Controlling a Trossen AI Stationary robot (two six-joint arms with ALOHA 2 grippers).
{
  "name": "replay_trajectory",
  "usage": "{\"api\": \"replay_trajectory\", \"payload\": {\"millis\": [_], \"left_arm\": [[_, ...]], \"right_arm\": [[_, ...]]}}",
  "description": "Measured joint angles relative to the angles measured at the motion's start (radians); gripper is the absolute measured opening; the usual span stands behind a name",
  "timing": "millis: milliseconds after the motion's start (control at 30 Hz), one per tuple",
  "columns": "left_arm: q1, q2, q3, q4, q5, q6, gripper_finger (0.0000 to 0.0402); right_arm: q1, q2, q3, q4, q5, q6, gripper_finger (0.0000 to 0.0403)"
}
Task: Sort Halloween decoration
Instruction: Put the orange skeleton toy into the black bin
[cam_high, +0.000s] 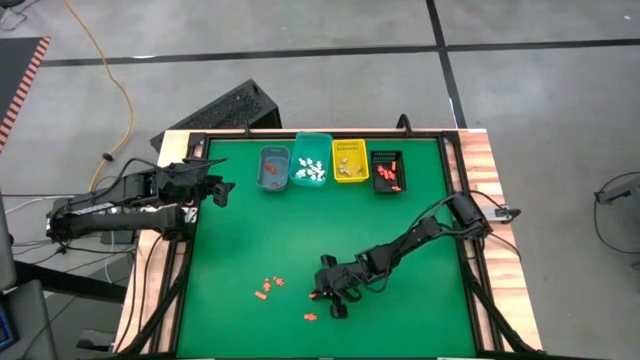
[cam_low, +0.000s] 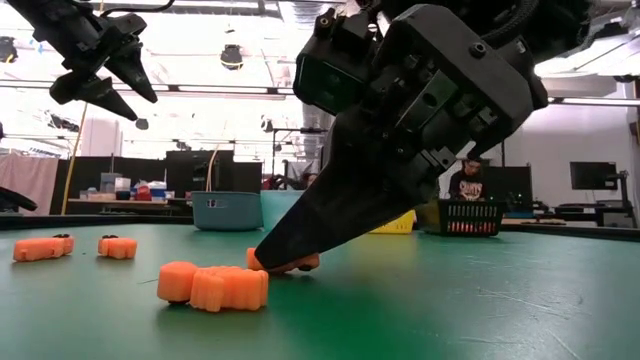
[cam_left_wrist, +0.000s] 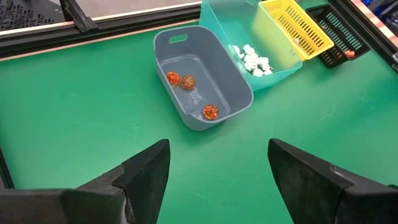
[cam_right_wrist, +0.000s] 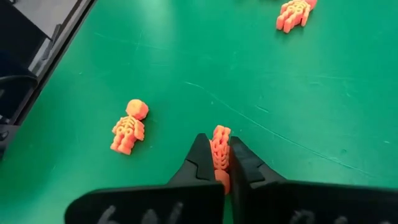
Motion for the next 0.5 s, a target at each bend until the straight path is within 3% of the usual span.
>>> {"api": "replay_trajectory", "payload": {"millis": [500], "left_arm": [[0.0,0.0,0.0,0.0,0.007,0.008,0.0261]], "right_arm": [[-0.086,-0.053,-0.002,-0.021,0.016,-0.081,0.0008]]}}
